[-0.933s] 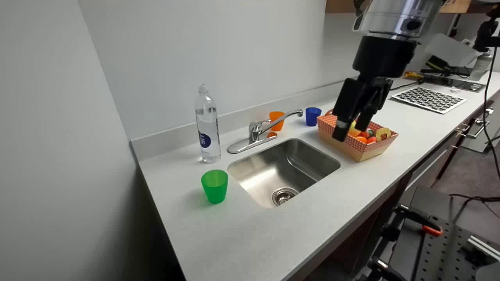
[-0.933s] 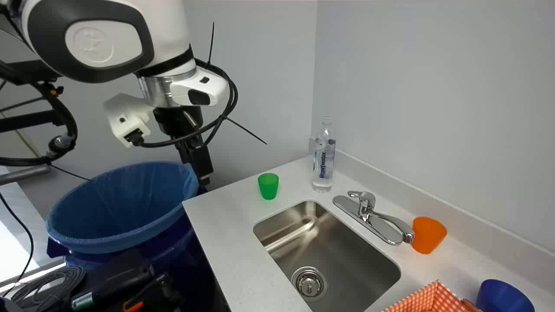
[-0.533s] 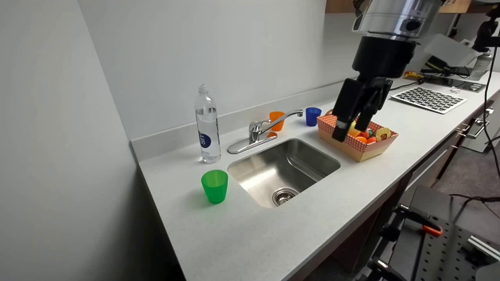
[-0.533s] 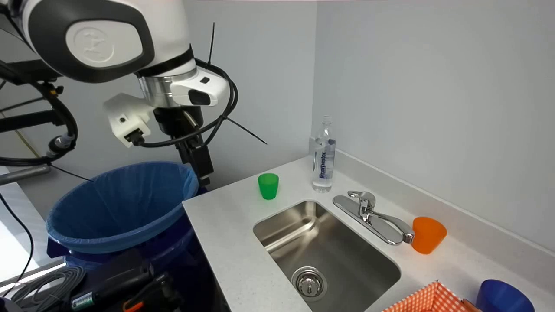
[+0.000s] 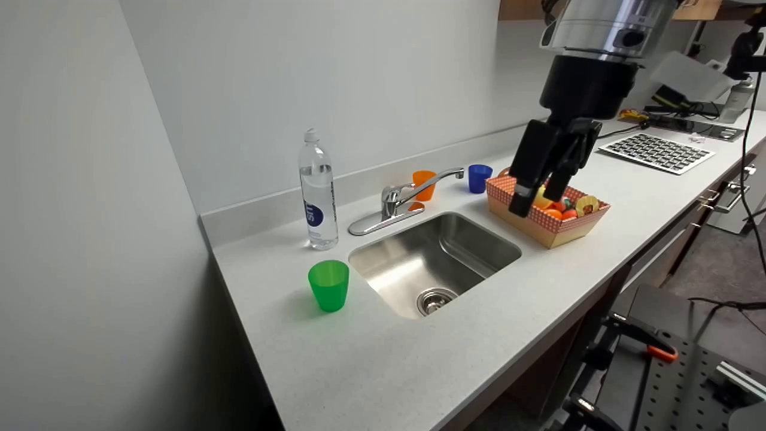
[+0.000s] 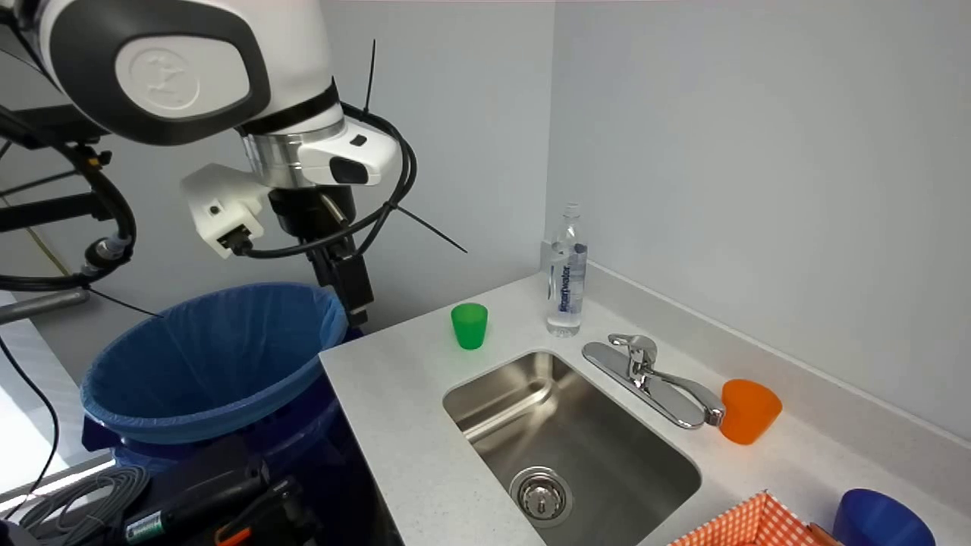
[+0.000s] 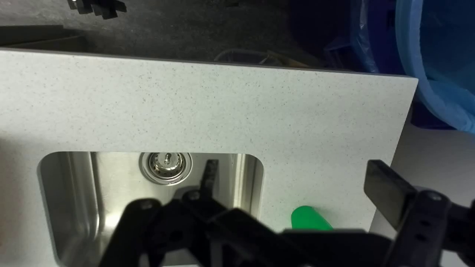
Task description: Push the faucet to the left
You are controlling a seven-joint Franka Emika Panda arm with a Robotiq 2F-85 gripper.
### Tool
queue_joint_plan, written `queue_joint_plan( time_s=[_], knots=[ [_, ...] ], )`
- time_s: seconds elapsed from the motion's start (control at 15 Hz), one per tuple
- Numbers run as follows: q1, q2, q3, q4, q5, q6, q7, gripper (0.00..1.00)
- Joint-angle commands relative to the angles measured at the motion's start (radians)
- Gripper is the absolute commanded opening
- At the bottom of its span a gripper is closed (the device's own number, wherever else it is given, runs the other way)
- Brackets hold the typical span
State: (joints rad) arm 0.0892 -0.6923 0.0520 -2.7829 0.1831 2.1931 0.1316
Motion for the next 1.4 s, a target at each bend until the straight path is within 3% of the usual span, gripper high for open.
queue_joint_plan(
  time_s=[0.0,0.67,1.33],
  knots=[
    [-0.005,-0.001,0.005,0.002,0.003,-0.004,-0.003,1.0],
    [-0.02,0.024,-0.002,0.015,-0.005,-0.002,-0.006,1.0],
    [-0.088,0.151,-0.007,0.08,-0.059,0.039,0.008,1.0]
  ],
)
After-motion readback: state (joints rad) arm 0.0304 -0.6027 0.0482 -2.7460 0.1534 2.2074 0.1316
